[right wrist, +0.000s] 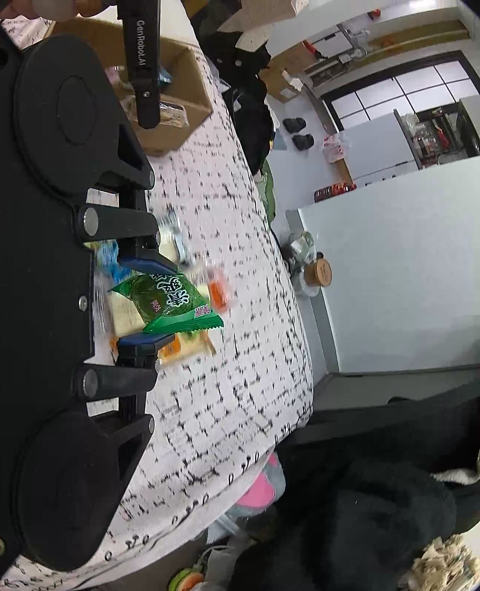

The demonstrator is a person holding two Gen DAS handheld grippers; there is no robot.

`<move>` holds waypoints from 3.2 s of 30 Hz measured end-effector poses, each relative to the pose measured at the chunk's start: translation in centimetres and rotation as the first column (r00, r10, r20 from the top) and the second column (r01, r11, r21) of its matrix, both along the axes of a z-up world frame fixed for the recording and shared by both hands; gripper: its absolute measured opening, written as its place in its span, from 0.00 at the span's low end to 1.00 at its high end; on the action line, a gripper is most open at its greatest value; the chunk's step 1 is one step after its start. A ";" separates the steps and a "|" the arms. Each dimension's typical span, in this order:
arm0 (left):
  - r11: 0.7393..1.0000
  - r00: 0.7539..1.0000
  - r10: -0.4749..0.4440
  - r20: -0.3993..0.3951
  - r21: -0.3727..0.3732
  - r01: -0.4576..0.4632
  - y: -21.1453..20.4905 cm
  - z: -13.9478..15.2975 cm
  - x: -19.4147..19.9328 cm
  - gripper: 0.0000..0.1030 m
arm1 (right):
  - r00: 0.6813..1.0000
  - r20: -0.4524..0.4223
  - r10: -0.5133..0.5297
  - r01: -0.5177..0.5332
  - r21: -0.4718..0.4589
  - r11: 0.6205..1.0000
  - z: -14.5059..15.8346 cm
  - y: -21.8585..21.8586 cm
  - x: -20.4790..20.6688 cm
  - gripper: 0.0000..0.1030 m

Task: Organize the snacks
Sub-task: 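Carry both packets over the cardboard box and open both tools to drop them, then move both open tools from the box back toward the snack pile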

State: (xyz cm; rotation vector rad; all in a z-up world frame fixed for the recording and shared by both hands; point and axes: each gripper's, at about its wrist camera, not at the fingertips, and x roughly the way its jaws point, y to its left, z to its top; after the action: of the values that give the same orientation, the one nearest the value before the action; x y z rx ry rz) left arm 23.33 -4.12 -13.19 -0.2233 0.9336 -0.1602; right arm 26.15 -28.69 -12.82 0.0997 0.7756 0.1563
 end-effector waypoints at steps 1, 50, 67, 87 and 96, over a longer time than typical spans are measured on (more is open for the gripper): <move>1.000 1.000 0.004 0.005 -0.003 -0.004 0.3 0.2 -0.2 0.15 | 1.000 0.004 0.004 -0.004 0.003 1.000 0.2 0.4 -0.1 0.30; 0.961 0.961 0.275 0.028 -0.008 -0.275 12.4 2.0 -5.7 0.67 | 0.966 0.040 0.254 -0.257 0.119 0.959 1.9 14.1 -2.9 0.51; 0.975 0.973 0.216 0.079 0.041 -0.219 9.6 1.9 -5.4 0.88 | 0.993 0.042 0.106 -0.106 0.002 0.994 1.7 9.0 -4.0 1.00; 0.994 0.988 0.106 0.112 0.006 -0.107 5.4 2.3 -5.1 0.88 | 1.000 0.019 0.002 -0.002 -0.008 1.000 1.3 3.2 -5.0 1.00; 0.998 0.993 0.042 0.108 0.037 -0.046 3.1 2.7 -4.6 0.89 | 1.000 -0.009 -0.027 0.028 0.022 0.999 0.7 1.2 -4.9 1.00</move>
State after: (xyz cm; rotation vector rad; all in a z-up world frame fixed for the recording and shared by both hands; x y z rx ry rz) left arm 18.77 -1.06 -10.53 -0.1967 0.8235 -0.1119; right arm 21.23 -27.49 -12.08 0.1323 0.7807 0.1385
